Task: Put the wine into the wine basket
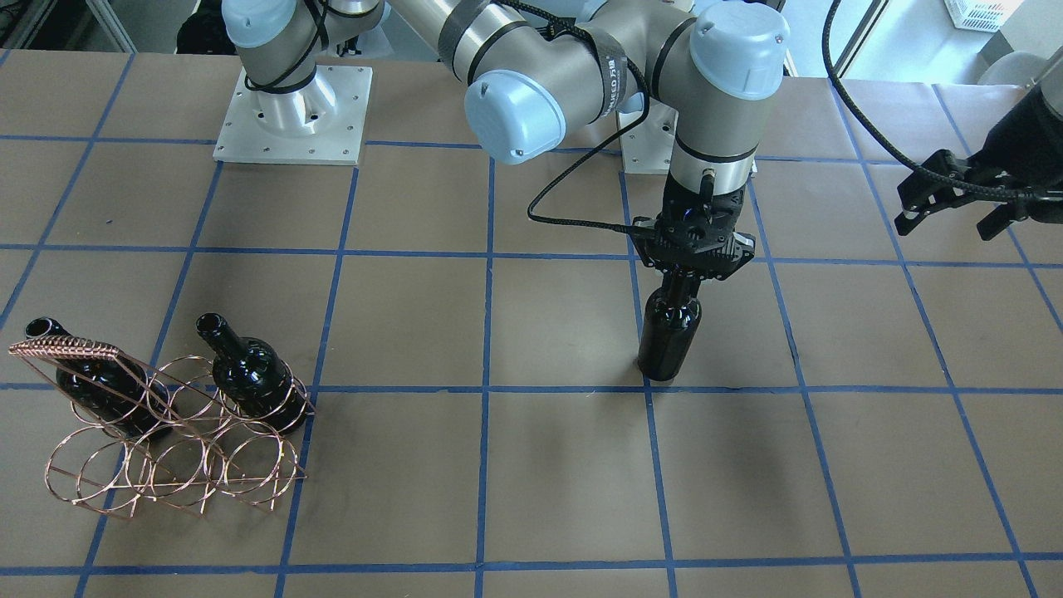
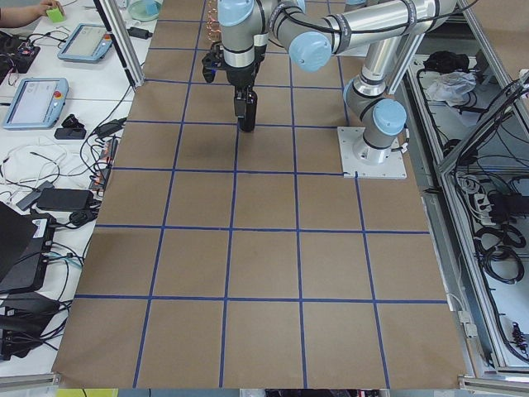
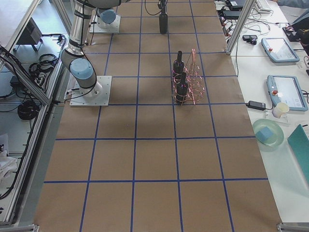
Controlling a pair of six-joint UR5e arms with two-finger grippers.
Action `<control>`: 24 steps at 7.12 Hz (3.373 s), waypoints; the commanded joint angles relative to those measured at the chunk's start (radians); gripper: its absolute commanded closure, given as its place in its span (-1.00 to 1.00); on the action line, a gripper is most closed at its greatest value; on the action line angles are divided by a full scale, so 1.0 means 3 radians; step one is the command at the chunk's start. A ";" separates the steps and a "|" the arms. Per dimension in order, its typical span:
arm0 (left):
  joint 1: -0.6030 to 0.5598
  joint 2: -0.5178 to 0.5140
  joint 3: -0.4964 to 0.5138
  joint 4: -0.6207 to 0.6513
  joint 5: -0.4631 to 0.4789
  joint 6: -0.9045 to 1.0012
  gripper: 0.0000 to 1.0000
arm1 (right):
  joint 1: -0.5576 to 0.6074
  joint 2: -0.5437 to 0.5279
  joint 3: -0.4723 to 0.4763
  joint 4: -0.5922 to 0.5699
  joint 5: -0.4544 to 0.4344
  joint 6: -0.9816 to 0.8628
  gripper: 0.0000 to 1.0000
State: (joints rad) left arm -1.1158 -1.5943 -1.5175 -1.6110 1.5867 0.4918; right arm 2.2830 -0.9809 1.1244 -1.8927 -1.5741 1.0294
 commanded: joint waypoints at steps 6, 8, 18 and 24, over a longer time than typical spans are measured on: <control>0.0002 0.0002 -0.0014 0.0001 -0.0088 -0.0003 -1.00 | -0.1185 -0.1263 0.0744 0.0770 0.0158 -0.1378 0.77; 0.0007 0.0002 -0.0014 0.0001 -0.0089 -0.0003 -1.00 | -0.1503 -0.1699 0.0976 0.1351 0.0160 -0.2053 0.80; 0.0022 0.0043 -0.0019 -0.0050 -0.0043 0.0002 -1.00 | -0.2875 -0.1763 0.1002 0.1448 -0.0173 -0.4621 0.90; -0.0100 0.0139 -0.0004 -0.0157 0.0085 -0.0490 -1.00 | -0.2977 -0.1542 0.0997 0.0823 -0.0122 -0.4848 0.92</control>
State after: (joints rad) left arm -1.1266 -1.5643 -1.5193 -1.6510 1.6117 0.4401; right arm 1.3942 -1.4545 1.4236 -1.6100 -1.6165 -0.4211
